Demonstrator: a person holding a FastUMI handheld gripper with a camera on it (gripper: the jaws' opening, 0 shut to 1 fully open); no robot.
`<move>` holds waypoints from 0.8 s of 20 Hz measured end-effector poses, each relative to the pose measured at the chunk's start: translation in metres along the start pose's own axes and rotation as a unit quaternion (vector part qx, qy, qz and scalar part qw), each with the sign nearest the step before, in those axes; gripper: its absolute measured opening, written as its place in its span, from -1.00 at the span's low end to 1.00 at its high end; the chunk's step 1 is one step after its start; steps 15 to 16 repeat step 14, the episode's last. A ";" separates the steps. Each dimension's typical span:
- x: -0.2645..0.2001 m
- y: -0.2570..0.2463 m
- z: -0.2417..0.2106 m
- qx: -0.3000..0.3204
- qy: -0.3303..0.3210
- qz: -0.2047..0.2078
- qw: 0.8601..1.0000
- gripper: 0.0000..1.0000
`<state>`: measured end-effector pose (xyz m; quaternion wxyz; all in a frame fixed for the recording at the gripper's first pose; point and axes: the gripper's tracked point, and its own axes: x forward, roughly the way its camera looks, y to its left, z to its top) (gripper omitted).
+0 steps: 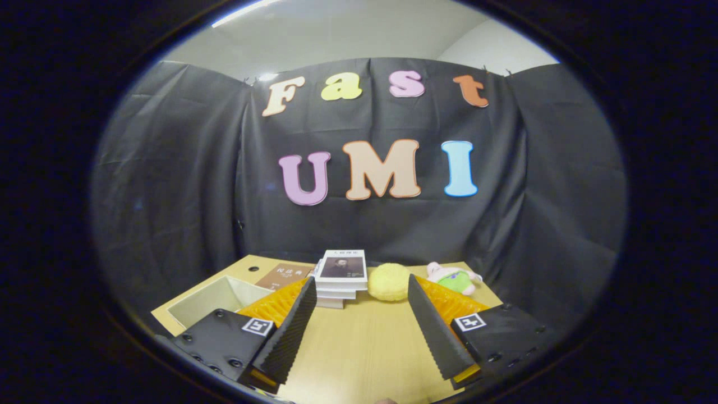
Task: Open the storage box then place both shoes into the box .Put the left shoe in first, then the right shoe, with the right side of both shoes facing outward in a uniform manner.
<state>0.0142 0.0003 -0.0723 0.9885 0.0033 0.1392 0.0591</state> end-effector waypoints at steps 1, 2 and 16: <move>-0.010 -0.007 0.005 -0.004 -0.008 -0.006 1.000 1.00; -0.011 -0.012 0.008 -0.010 -0.013 -0.013 1.000 1.00; -0.016 -0.011 0.026 -0.010 -0.082 -0.032 0.996 1.00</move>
